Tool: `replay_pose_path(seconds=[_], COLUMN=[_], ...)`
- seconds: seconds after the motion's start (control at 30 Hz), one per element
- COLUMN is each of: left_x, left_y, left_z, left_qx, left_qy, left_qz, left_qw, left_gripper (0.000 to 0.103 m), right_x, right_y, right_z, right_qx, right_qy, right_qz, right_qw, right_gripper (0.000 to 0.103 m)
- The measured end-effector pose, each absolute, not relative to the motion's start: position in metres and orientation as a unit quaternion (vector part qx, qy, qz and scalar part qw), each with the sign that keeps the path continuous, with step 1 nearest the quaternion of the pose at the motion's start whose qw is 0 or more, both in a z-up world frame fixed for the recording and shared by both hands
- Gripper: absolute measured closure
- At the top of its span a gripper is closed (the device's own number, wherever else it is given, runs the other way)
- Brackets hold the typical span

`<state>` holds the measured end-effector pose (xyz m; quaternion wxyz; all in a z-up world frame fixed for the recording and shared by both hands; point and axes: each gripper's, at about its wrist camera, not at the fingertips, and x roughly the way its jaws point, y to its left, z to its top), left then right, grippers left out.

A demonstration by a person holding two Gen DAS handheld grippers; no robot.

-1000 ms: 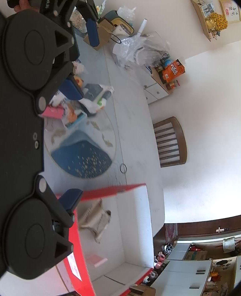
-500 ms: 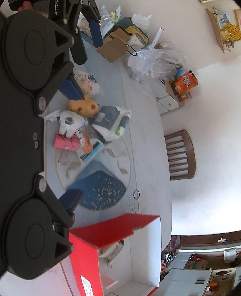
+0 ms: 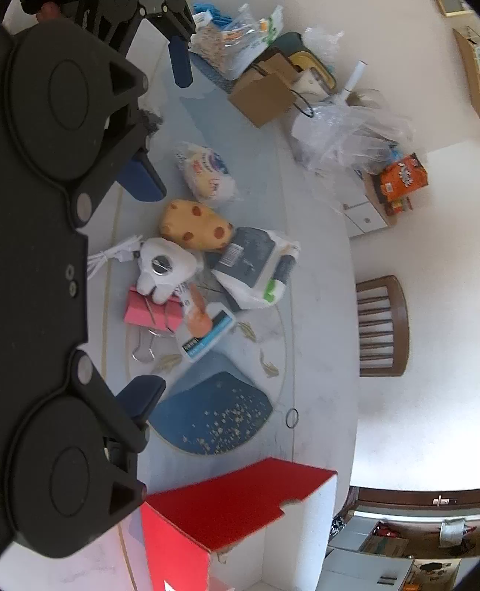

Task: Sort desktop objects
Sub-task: 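Grasp black mesh bag with left tool while right tool grasps white USB cable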

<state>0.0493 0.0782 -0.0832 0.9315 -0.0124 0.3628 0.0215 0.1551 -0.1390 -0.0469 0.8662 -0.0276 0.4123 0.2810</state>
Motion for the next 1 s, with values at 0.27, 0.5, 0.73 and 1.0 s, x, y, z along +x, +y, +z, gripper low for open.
replay_pose_path(seconds=[0.27, 0.5, 0.73, 1.0], left_x=[0.053, 0.054, 0.055, 0.057], left_y=[0.088, 0.09, 0.089, 0.088], left_z=[-0.11, -0.122, -0.132, -0.133], left_qx=[-0.005, 0.001, 0.006, 0.0], left_qy=[0.393, 0.407, 0.418, 0.421], left_qz=[0.043, 0.054, 0.065, 0.066], left_qw=[0.919, 0.912, 0.906, 0.905], left_gripper=[0.001, 0.001, 0.005, 0.028], right_x=[0.151, 0.151, 0.152, 0.148], right_y=[-0.12, -0.102, -0.09, -0.087], right_z=[-0.074, -0.09, -0.104, -0.111], right_qx=[-0.057, -0.086, -0.106, -0.126], right_qy=[0.435, 0.444, 0.45, 0.454], right_qz=[0.29, 0.297, 0.294, 0.285], right_qw=[0.85, 0.841, 0.837, 0.835], right_gripper=[0.008, 0.019, 0.028, 0.048])
